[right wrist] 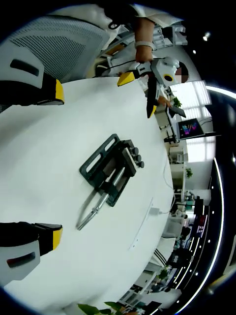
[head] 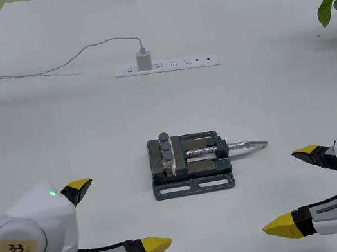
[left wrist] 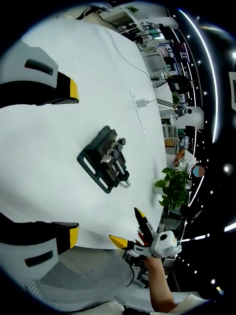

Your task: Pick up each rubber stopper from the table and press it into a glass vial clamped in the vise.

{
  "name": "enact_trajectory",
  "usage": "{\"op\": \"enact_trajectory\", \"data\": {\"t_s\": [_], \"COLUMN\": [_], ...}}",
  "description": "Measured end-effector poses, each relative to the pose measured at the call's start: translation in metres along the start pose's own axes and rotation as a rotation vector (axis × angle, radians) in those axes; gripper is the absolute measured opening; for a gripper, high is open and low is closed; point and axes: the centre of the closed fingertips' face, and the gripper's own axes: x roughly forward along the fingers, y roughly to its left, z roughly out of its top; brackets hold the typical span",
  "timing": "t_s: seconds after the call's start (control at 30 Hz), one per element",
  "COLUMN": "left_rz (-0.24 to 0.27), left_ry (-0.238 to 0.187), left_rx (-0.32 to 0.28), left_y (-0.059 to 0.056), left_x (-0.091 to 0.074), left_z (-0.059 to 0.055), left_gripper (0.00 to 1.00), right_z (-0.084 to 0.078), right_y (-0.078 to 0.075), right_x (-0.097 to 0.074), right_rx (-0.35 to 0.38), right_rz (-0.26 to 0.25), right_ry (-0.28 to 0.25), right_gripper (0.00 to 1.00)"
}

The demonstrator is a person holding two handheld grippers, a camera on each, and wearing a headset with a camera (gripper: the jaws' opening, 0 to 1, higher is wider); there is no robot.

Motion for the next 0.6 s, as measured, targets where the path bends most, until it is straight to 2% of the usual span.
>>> {"op": "enact_trajectory", "data": {"t_s": [0.33, 0.6], "left_rz": [-0.001, -0.001], "left_ry": [-0.006, -0.006], "left_rx": [0.014, 0.023], "left_y": [0.000, 0.001], "left_x": [-0.002, -0.005], "left_z": [0.004, 0.007], "left_gripper": [0.98, 0.98], "right_z": [-0.009, -0.007], "right_y": [0.007, 0.010], "right_x": [-0.005, -0.006], "right_rx": [0.013, 0.023], "right_rz": [0.000, 0.004], "right_ry": [0.016, 0.012], "right_gripper": [0.98, 0.98]}}
